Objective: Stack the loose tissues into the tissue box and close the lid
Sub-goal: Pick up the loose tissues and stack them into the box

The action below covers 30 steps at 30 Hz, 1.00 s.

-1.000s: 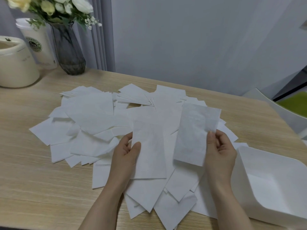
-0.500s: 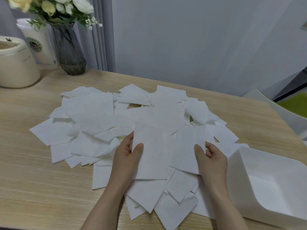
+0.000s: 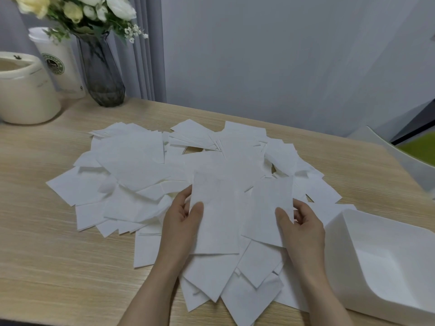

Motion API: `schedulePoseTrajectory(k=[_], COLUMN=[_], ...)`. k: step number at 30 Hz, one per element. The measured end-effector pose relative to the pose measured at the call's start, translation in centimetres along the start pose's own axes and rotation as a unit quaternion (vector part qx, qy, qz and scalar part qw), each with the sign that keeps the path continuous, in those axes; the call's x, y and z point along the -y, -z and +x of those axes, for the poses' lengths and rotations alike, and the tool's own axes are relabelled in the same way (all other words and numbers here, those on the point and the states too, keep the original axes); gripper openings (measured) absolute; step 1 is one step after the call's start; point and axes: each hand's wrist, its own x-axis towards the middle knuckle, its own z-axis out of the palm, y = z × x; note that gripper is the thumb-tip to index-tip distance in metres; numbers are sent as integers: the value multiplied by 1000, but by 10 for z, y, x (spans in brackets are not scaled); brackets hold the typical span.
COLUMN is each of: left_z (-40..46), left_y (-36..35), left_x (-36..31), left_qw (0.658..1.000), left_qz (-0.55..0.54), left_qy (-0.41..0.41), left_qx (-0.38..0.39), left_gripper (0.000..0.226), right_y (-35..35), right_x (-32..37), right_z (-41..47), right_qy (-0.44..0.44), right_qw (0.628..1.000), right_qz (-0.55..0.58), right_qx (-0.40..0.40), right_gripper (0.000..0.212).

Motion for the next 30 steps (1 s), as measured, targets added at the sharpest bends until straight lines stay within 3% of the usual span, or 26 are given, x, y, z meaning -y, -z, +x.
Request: schedulePoseTrajectory(k=[4,9,19,24,30], left_z=[1,-2,6,6,5], left_y=[0,0,3,3,1], left_x=[0,-2,4,4,1], left_qw=[1000,1000,1000,1000,999], left_qz=[18,4,-14,-24,-27], left_qy=[-6,-12,-2,-4,-6], left_qx=[3,6,-17,-16,-19], left_gripper=[42,25,29,28,30], right_y=[1,3,7,-3,-30], right_x=[-3,-2,6,19,30], right_z=[1,1,3,-6,-28], right_qy=[1,12,-16,-109,-121], right_qw=[1000,1000,993,965,955], right_qz=[0,10,118,231,215], right_qx=[7,7,-20,61,163], right_gripper=[17,21,19,14,15])
